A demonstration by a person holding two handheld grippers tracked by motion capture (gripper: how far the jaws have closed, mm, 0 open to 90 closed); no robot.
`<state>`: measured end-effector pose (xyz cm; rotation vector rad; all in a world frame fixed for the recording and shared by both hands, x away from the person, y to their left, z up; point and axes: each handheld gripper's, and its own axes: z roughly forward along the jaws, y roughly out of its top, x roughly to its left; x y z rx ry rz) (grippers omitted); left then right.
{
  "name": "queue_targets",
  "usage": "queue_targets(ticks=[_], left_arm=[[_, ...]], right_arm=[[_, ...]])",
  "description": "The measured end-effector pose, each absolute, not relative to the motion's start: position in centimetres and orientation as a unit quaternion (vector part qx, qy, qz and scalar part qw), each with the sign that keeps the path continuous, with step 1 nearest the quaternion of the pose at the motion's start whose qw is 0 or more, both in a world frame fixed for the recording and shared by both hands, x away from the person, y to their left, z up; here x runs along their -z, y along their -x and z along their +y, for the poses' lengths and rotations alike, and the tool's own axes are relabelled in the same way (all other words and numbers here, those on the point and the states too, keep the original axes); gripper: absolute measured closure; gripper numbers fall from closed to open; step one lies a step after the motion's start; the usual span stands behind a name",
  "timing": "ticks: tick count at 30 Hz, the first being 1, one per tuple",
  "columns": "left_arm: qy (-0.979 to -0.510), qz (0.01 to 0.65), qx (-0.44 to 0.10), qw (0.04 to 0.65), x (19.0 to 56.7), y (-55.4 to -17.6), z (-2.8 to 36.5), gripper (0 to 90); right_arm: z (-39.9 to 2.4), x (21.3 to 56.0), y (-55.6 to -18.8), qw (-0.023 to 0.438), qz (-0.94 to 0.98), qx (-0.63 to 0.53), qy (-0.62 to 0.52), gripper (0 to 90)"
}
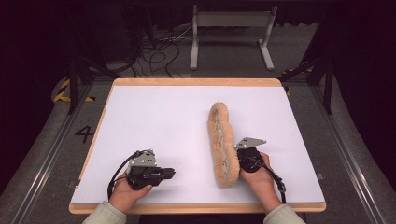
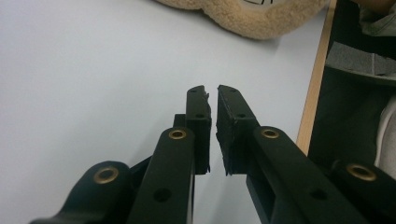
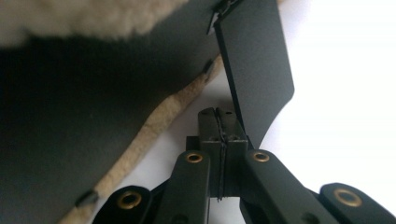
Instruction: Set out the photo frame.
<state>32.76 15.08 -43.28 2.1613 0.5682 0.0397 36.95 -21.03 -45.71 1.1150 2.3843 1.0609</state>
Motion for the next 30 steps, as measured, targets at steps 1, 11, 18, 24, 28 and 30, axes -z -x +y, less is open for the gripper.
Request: queue_targets(ticks=[1,11,18,24,28,30], left_arm=[[-0.869,0.230,-0.014,0.437,43.3,-32.7,15.2,83.6],[-0.870,0.232,-0.018,0.435,43.3,-32.5,15.3,83.5],[-0.869,0.238,-0.016,0.434,43.4,-32.3,15.5,83.2],[-0.868,0.236,-0.023,0.436,43.4,-32.3,15.6,82.5],[-0.868,0.235,-0.022,0.437,43.3,-32.4,15.6,81.8],[-0.868,0.237,-0.020,0.437,43.3,-32.4,15.6,81.7]], right_arm=[[-21.5,45.7,-37.2,0.149,0.826,-0.372,-0.395,90.0],[-23.3,45.7,-38.4,0.139,0.809,-0.389,-0.419,90.0],[-24.2,45.8,-39.2,0.134,0.800,-0.399,-0.429,90.0],[-24.4,45.8,-39.2,0.126,0.803,-0.394,-0.429,90.0],[-25.4,45.4,-38.8,0.125,0.797,-0.396,-0.439,89.4],[-25.7,45.1,-38.6,0.129,0.795,-0.397,-0.439,89.2]])
